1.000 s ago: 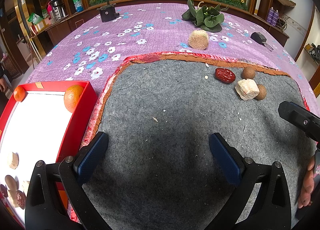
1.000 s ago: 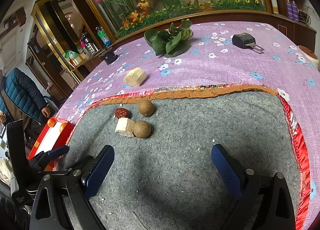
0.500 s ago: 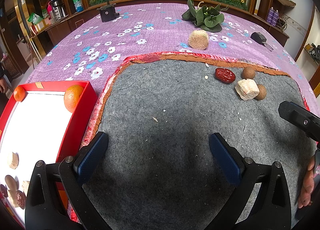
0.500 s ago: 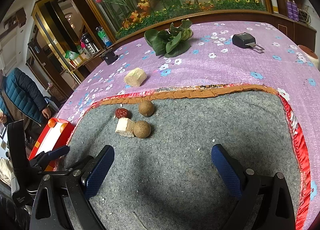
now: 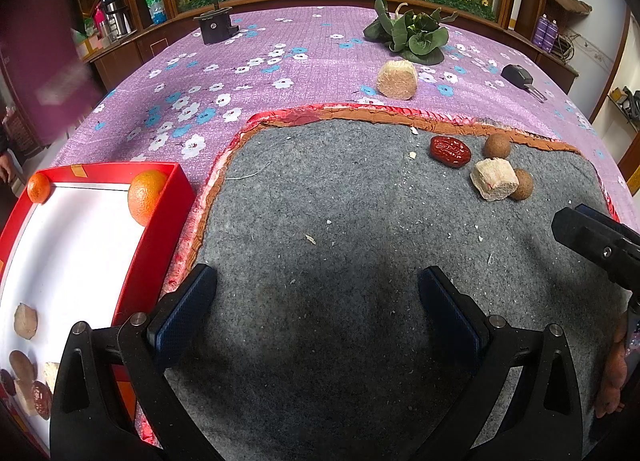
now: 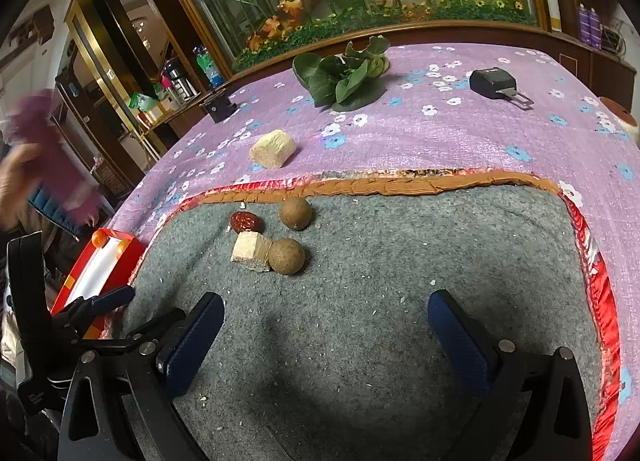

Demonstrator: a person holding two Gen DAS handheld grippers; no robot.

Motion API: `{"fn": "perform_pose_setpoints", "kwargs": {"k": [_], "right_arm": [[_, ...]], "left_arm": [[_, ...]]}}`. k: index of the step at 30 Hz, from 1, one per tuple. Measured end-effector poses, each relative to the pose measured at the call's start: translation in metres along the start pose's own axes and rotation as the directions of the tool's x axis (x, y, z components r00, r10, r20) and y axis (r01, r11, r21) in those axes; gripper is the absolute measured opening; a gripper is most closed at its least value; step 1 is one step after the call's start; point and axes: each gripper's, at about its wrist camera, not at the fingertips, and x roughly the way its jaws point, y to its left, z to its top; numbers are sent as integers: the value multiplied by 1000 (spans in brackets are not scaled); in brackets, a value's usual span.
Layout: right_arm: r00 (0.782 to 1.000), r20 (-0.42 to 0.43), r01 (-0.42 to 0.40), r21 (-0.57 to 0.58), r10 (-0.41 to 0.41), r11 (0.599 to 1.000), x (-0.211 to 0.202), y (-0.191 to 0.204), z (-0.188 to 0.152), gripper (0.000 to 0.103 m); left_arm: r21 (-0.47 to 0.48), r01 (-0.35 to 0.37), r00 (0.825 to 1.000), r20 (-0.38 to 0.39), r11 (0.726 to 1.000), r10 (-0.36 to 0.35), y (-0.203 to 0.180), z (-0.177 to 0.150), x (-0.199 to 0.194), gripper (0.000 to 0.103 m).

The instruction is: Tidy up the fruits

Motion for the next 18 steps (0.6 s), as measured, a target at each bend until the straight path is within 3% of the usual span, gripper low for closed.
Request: {"fn": "perform_pose_setpoints", "kwargs": {"k": [18], "right_arm": [[999, -2, 37, 5, -37, 999, 0, 1, 2, 96]], "left_arm": [[-1, 1, 1000, 0, 1000, -1, 1, 1, -2, 103]]}}
